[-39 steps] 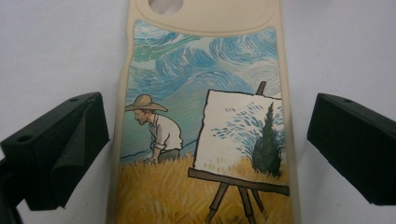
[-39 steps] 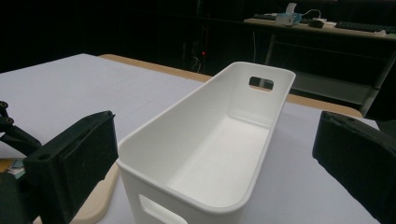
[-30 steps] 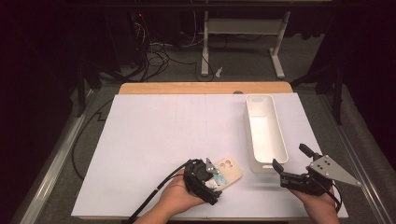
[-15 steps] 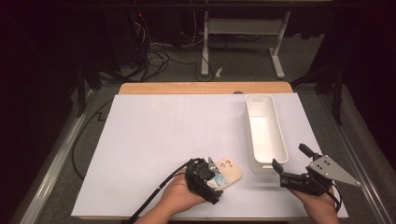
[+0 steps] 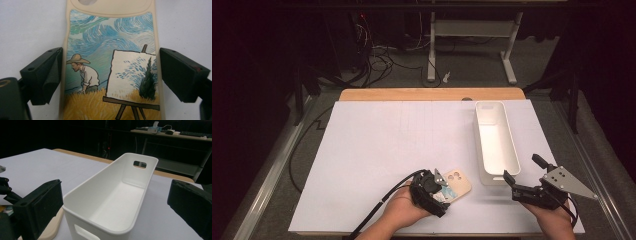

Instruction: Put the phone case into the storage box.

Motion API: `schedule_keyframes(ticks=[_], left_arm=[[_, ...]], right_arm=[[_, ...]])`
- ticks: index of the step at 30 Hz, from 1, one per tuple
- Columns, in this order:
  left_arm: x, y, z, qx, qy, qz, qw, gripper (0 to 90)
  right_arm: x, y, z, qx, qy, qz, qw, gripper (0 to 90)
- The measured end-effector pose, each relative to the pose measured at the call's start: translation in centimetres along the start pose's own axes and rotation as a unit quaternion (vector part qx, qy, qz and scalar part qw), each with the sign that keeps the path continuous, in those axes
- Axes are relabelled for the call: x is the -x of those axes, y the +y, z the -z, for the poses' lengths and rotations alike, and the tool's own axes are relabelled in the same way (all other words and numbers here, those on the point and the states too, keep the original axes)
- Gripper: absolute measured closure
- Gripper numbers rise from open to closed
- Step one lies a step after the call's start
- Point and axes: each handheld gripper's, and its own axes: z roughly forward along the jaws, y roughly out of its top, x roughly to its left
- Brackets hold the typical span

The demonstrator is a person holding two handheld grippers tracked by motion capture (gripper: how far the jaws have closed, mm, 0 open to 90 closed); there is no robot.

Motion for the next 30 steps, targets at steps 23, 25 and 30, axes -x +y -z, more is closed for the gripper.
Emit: schedule_keyframes(ticks=[23, 25, 30], left_arm=[[-1.5, -2.5, 3.0, 0.046, 0.006, 0.017, 0.9988, 11.5], [-1.7, -2.8, 3.2, 0.046, 0.007, 0.018, 0.9987, 11.5], [-2.4, -4.5, 4.7, 0.066, 0.015, 0.033, 0.9972, 11.5]], right_arm=[[0.0, 0.0, 0.0, 0.001, -0.001, -0.001, 1.0000, 0.6], [0.0, 0.0, 0.0, 0.000, -0.001, -0.001, 1.0000, 0.6], [0.0, 0.0, 0.0, -0.001, 0.001, -0.001, 1.0000, 0.6]])
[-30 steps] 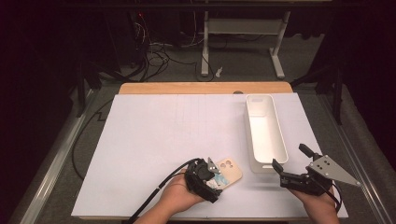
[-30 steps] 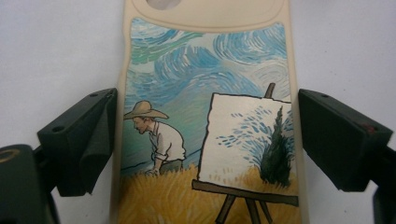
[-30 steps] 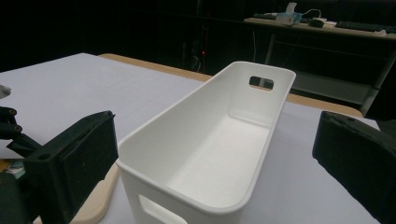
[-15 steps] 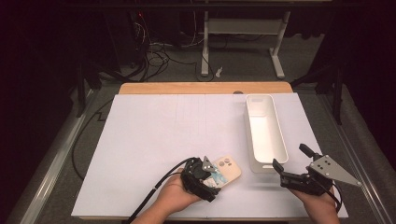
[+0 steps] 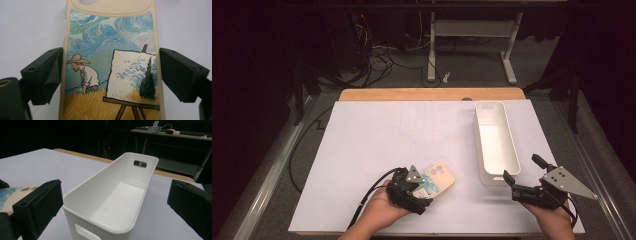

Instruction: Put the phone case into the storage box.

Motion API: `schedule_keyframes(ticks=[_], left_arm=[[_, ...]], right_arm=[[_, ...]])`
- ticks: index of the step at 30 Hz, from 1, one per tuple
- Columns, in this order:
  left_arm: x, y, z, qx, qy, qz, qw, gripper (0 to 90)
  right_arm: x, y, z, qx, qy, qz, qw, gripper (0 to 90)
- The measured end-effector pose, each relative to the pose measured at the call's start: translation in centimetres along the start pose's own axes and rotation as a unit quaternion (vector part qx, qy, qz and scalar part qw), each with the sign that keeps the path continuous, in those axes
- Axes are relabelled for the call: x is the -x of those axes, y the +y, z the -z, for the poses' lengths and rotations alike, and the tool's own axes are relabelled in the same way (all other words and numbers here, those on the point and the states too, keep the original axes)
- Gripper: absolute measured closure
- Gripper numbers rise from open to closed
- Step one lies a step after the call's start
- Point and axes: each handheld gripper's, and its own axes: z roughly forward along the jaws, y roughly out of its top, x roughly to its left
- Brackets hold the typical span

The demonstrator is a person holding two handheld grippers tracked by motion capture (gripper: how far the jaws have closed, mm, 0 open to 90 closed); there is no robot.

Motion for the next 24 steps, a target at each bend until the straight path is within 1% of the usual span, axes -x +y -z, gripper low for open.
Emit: schedule_keyframes(ticks=[2, 3, 4, 7, 8, 9, 10, 11, 12, 13, 14, 15, 16, 17, 20, 24], left_arm=[[-0.5, -0.7, 0.7, 0.008, 0.000, 0.007, 0.9999, 11.5], [-0.9, -1.4, 1.3, 0.018, 0.005, 0.014, 0.9997, 11.5], [-0.9, -1.4, 1.3, 0.018, 0.005, 0.014, 0.9997, 11.4], [-1.6, -2.5, 2.1, 0.031, 0.009, 0.025, 0.9992, 11.4], [-1.8, -2.9, 2.4, 0.039, 0.009, 0.031, 0.9987, 11.4], [-2.3, -3.7, 2.9, 0.051, 0.012, 0.040, 0.9978, 11.4], [-2.3, -3.7, 2.9, 0.051, 0.012, 0.040, 0.9978, 11.4], [-2.8, -4.4, 3.3, 0.059, 0.016, 0.047, 0.9970, 11.4], [-2.8, -4.4, 3.3, 0.059, 0.016, 0.047, 0.9970, 11.4], [-3.0, -4.7, 3.5, 0.063, 0.019, 0.050, 0.9966, 11.4], [-3.2, -5.0, 3.6, 0.068, 0.020, 0.054, 0.9960, 11.4], [-3.5, -5.7, 3.7, 0.078, 0.021, 0.057, 0.9950, 11.4], [-3.5, -5.7, 3.7, 0.078, 0.021, 0.057, 0.9950, 11.4], [-3.7, -6.3, 3.7, 0.090, 0.021, 0.063, 0.9937, 11.4], [-3.9, -6.7, 3.7, 0.095, 0.020, 0.060, 0.9935, 11.3], [-3.9, -7.0, 3.9, 0.107, 0.023, 0.060, 0.9922, 11.3]], right_arm=[[0.0, 0.0, 0.0, 0.000, -0.001, 0.000, 1.0000, 0.6], [0.0, 0.0, 0.0, 0.000, 0.000, 0.000, 1.0000, 0.6], [0.0, 0.0, 0.0, 0.000, 0.000, 0.000, 1.0000, 0.6], [0.0, 0.0, 0.0, -0.001, 0.001, 0.000, 1.0000, 0.7], [0.0, 0.0, 0.0, 0.000, 0.001, 0.001, 1.0000, 0.7], [0.0, 0.0, 0.0, 0.000, 0.001, 0.001, 1.0000, 0.7], [0.0, 0.0, 0.0, 0.000, 0.001, 0.001, 1.0000, 0.7], [0.0, 0.0, 0.0, -0.002, 0.001, 0.001, 1.0000, 0.6], [0.0, 0.0, 0.0, -0.002, 0.001, 0.001, 1.0000, 0.6], [-0.1, 0.0, -0.1, -0.002, 0.001, 0.001, 1.0000, 0.7], [-0.1, 0.0, -0.1, -0.002, 0.001, 0.002, 1.0000, 0.7], [-0.1, 0.0, -0.1, 0.000, 0.001, 0.002, 1.0000, 0.7], [-0.1, 0.0, -0.1, 0.000, 0.001, 0.002, 1.0000, 0.7], [-0.1, 0.0, -0.1, -0.002, 0.000, 0.002, 1.0000, 0.7], [-0.1, 0.0, -0.1, -0.003, -0.001, 0.004, 1.0000, 0.7], [-0.2, 0.1, 0.0, -0.002, 0.000, 0.006, 1.0000, 0.7]])
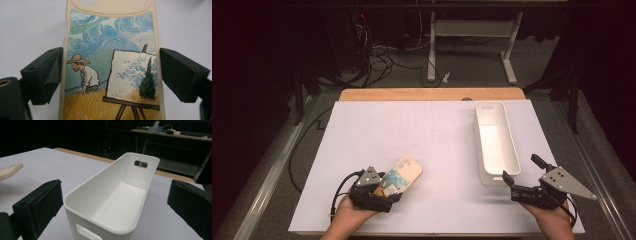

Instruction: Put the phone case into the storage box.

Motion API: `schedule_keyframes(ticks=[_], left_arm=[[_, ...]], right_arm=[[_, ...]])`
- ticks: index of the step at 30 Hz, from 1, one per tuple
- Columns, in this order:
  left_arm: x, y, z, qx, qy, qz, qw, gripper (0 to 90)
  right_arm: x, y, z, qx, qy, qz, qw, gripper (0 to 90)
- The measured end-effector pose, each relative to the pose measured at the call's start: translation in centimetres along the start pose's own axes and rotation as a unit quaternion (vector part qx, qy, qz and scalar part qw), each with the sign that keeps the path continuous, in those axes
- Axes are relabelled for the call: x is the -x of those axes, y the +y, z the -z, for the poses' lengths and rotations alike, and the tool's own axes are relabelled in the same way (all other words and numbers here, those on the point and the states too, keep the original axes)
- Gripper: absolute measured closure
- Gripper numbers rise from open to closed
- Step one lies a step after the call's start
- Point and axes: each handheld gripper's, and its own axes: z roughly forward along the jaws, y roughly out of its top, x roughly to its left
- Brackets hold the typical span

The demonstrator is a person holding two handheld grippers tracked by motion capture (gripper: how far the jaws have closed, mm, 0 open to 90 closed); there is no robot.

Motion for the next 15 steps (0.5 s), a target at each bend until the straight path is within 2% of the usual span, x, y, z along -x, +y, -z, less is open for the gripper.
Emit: schedule_keyframes(ticks=[3, 6, 9, 13, 15], left_arm=[[0.0, -0.2, 0.1, 0.006, 0.002, -0.011, 0.9999, 11.3], [-0.1, -0.3, 0.2, 0.014, 0.009, -0.014, 0.9998, 11.3], [-0.2, -0.5, 0.2, 0.024, 0.006, -0.016, 0.9996, 11.2], [-0.8, -0.9, 0.7, 0.050, 0.009, 0.002, 0.9987, 11.2], [-1.2, -1.0, 0.9, 0.072, -0.004, 0.009, 0.9974, 11.2]], right_arm=[[0.0, 0.0, -0.1, -0.001, 0.000, -0.001, 1.0000, 0.6], [0.0, 0.0, -0.1, -0.001, 0.000, 0.000, 1.0000, 0.7], [0.0, 0.0, -0.1, -0.002, 0.000, -0.001, 1.0000, 0.7], [0.0, 0.0, 0.0, -0.001, 0.000, 0.001, 1.0000, 0.7], [0.1, 0.0, 0.0, -0.001, -0.003, 0.000, 1.0000, 0.7]])
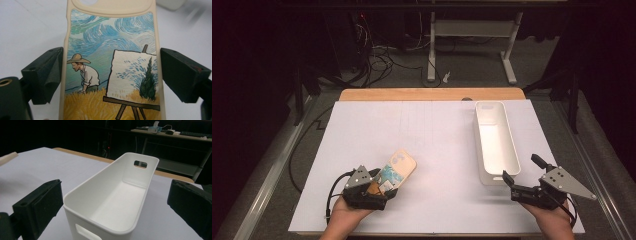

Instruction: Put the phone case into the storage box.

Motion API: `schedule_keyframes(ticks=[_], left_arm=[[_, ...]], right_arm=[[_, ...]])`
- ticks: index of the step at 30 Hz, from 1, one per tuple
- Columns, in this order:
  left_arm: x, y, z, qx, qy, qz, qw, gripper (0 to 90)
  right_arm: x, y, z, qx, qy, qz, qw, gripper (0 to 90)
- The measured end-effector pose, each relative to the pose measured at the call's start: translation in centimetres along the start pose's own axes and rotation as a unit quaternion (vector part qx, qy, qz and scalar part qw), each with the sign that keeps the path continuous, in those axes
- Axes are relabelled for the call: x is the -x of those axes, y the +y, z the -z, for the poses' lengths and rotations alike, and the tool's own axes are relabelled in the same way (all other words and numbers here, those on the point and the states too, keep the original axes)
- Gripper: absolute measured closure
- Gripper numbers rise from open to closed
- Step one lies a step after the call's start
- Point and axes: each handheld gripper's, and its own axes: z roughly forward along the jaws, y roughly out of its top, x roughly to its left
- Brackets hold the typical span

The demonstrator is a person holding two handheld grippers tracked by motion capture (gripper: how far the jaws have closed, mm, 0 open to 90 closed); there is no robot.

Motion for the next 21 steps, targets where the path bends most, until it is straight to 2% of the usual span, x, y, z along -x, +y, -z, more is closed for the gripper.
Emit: schedule_keyframes(ticks=[2, 3, 6, 9, 18, 21], left_arm=[[-0.19, -0.02, 0.15, 0.010, 0.002, 0.008, 0.9999, 11.2], [-0.19, -0.04, 0.21, 0.014, 0.007, 0.006, 0.9999, 11.2], [-0.22, -0.10, 0.26, 0.030, -0.001, 0.007, 0.9995, 11.3], [-0.20, -0.02, 0.28, 0.042, -0.018, 0.010, 0.9989, 11.3], [0.33, 0.21, 0.05, 0.066, -0.041, -0.005, 0.9970, 11.4], [0.50, 0.29, -0.18, 0.065, -0.042, -0.015, 0.9969, 11.4]], right_arm=[[0.05, -0.01, -0.02, 0.000, 0.000, -0.001, 1.0000, 0.7], [0.05, -0.01, -0.02, 0.000, 0.000, -0.001, 1.0000, 0.7], [0.08, -0.03, -0.06, 0.000, 0.001, 0.000, 1.0000, 0.7], [0.13, -0.09, -0.13, -0.001, 0.001, -0.004, 1.0000, 0.7], [0.09, -0.04, -0.14, 0.000, 0.003, -0.005, 1.0000, 0.7], [0.12, -0.05, -0.18, 0.000, 0.003, -0.005, 1.0000, 0.7]])
